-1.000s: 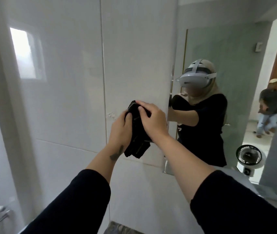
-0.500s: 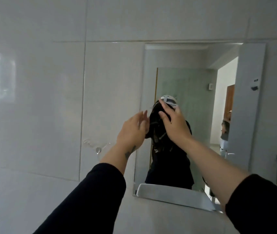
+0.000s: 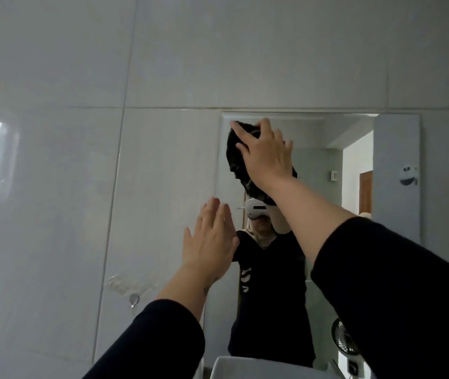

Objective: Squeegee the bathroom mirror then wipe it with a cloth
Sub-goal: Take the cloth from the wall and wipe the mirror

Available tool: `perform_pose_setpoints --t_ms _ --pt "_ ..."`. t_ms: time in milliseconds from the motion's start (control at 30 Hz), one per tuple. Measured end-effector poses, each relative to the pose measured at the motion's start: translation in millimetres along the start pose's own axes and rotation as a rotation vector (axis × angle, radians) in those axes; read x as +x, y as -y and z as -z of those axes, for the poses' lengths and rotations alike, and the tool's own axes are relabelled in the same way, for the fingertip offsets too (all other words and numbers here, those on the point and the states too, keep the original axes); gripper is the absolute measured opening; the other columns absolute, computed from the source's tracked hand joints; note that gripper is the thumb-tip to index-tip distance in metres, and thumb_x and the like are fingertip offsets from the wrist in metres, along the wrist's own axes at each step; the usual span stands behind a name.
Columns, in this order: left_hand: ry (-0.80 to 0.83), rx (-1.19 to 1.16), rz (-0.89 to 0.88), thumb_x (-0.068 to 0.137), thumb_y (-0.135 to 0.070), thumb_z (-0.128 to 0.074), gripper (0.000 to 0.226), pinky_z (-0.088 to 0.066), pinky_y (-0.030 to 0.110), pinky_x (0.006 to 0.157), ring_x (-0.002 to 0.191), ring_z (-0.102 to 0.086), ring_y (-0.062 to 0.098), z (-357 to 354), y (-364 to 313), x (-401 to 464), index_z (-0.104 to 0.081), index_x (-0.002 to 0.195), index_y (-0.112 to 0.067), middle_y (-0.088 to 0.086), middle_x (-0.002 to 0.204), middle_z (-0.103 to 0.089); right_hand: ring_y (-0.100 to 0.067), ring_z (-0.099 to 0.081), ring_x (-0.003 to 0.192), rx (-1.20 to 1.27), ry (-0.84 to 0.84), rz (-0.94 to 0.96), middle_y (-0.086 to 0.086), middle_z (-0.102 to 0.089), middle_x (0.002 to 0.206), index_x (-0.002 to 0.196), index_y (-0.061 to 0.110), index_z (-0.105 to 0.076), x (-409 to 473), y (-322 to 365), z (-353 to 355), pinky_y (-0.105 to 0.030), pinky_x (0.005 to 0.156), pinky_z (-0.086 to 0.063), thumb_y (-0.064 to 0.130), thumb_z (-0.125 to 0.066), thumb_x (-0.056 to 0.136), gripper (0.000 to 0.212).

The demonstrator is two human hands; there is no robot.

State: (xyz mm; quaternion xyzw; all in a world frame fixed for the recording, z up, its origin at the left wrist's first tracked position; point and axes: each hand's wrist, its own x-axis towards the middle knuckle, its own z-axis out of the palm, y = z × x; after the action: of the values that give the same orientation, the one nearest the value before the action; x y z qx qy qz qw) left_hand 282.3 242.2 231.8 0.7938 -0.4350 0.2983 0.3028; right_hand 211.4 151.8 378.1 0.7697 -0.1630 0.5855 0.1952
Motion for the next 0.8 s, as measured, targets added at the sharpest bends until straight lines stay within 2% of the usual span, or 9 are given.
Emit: perform_pose_setpoints --t_ms 133,267,333,433,533,667,800 --pt "-0.009 -0.011 -0.004 0.094 -0.048 -0.043 0.083 -0.013 0.053 0.118 0.147 0.013 0.016 -7.4 -5.7 29.4 0.011 0.15 -0.021 -0.004 0.158 0.022 -0.031 -0.048 0.11 -0.078 -0.027 0.068 -0.006 -0.043 0.138 0.139 0.044 -0.04 30.2 2.6 -25.2 -0.043 0.088 -0.036 0.031 -0.04 0.101 0.04" --pt "-0.055 0.009 0.011 0.088 -0.056 -0.046 0.097 -0.015 0.046 0.119 0.145 0.021 0.015 -28.3 -8.4 44.4 0.02 0.147 -0.016 -0.001 0.156 0.03 -0.033 -0.056 0.103 -0.13 -0.174 0.188 -0.003 -0.059 0.128 0.123 0.036 -0.062 20.3 -7.0 -55.3 -0.046 0.084 -0.041 0.025 -0.063 0.089 0.036" --pt "-0.072 0.023 0.017 0.086 -0.059 -0.048 0.104 -0.013 0.043 0.12 0.143 0.027 0.015 -35.3 -9.0 45.7 0.024 0.146 -0.013 0.0 0.153 0.035 -0.032 -0.053 0.114 -0.198 -0.199 0.229 -0.003 -0.056 0.133 0.128 0.031 -0.058 13.0 -10.4 -67.3 -0.051 0.093 -0.038 0.034 -0.056 0.092 0.037" --pt "-0.068 0.052 0.032 0.086 -0.062 -0.048 0.107 -0.008 0.044 0.118 0.141 0.031 0.015 -39.4 -7.3 45.3 0.029 0.143 -0.015 -0.002 0.15 0.04 -0.032 -0.042 0.131 -0.268 -0.162 0.289 -0.004 -0.046 0.144 0.138 0.025 -0.047 8.4 -11.4 -73.2 -0.058 0.103 -0.029 0.048 -0.042 0.094 0.051" --pt "-0.055 0.088 0.046 0.087 -0.06 -0.047 0.106 -0.004 0.047 0.118 0.14 0.032 0.015 -39.4 -7.7 45.1 0.034 0.14 -0.016 -0.004 0.147 0.044 -0.033 -0.04 0.133 -0.318 -0.121 0.288 -0.005 -0.046 0.144 0.142 0.025 -0.043 26.4 -11.0 -67.3 -0.059 0.104 -0.029 0.049 -0.04 0.094 0.053" --pt "-0.032 0.083 0.073 0.088 -0.054 -0.049 0.105 -0.005 0.049 0.12 0.14 0.033 0.014 -38.3 -10.9 44.6 0.034 0.14 -0.017 -0.006 0.142 0.047 -0.033 -0.026 0.139 -0.296 -0.081 0.149 -0.005 -0.031 0.152 0.15 0.028 -0.023 55.3 -19.1 -51.8 -0.059 0.11 -0.019 0.046 -0.03 0.1 0.054" --pt "-0.013 0.118 0.107 0.085 -0.063 -0.05 0.111 -0.004 0.046 0.118 0.139 0.033 0.012 -38.6 -11.8 46.1 0.041 0.133 -0.02 -0.006 0.146 0.046 -0.035 -0.029 0.137 -0.288 -0.133 0.064 -0.007 -0.034 0.15 0.15 0.028 -0.024 46.3 -46.7 -44.6 -0.06 0.111 -0.019 0.045 -0.03 0.1 0.053"
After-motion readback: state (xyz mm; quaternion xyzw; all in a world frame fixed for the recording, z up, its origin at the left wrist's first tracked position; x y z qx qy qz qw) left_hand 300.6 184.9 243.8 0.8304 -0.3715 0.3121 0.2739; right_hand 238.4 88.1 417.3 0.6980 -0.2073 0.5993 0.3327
